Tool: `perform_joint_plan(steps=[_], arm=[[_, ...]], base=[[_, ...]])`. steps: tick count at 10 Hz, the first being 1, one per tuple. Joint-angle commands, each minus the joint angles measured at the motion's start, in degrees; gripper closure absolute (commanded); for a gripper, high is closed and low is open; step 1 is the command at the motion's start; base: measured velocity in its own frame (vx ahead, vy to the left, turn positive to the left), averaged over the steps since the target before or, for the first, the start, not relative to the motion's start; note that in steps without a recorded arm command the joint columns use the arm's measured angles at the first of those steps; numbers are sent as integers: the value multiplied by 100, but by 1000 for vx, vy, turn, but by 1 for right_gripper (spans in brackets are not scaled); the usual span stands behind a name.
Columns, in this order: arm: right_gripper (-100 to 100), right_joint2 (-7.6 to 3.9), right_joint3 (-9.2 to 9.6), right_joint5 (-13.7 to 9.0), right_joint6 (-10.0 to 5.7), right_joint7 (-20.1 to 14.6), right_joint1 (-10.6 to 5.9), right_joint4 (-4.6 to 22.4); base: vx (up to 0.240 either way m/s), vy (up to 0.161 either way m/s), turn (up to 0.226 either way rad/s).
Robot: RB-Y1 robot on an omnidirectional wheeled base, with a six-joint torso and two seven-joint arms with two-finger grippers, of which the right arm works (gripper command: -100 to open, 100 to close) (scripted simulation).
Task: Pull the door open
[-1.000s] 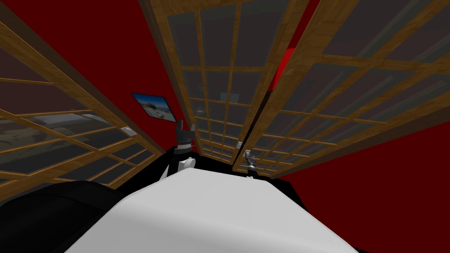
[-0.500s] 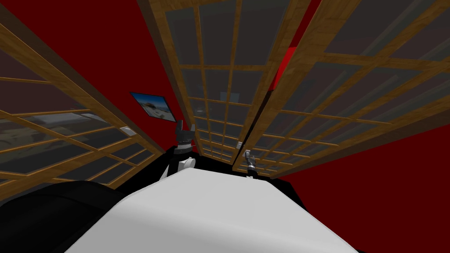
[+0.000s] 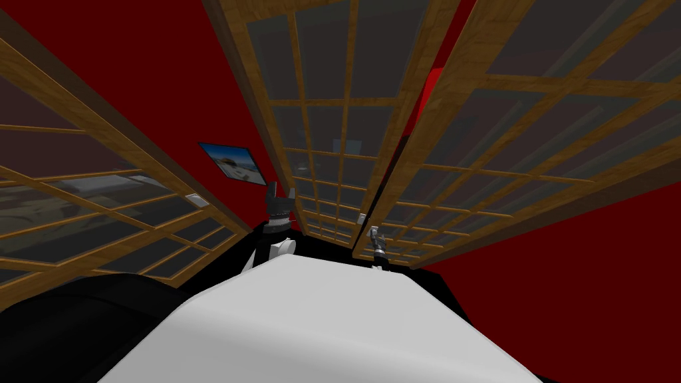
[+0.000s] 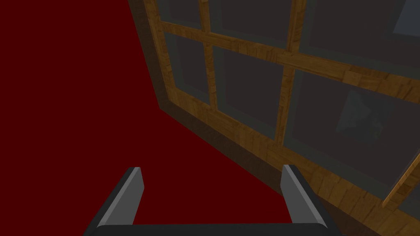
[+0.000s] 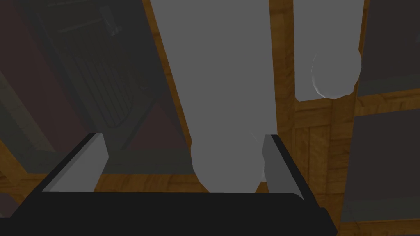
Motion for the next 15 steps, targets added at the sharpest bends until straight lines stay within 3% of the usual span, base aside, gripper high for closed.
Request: perform_joint_plan(steps=[1,5,7,10,14,15], arm=[[100,-55,-26,-2,214,-53,164,-154],[100,-117,-40,-73,217,-407,233,-124],[100,-117,-40,-73,217,-407,233,-124],[100,-168,-40,-146,218,-767,280,-102],[100,-168,-40,-146,218,-767,280,-102],[100,-220,-40,-218,218,-1077,326,-79]], base=[[0,2,-16],[-27,7,24],[-19,9,-11],[-25,10,33],[-12,4,0],[-30,3,71]])
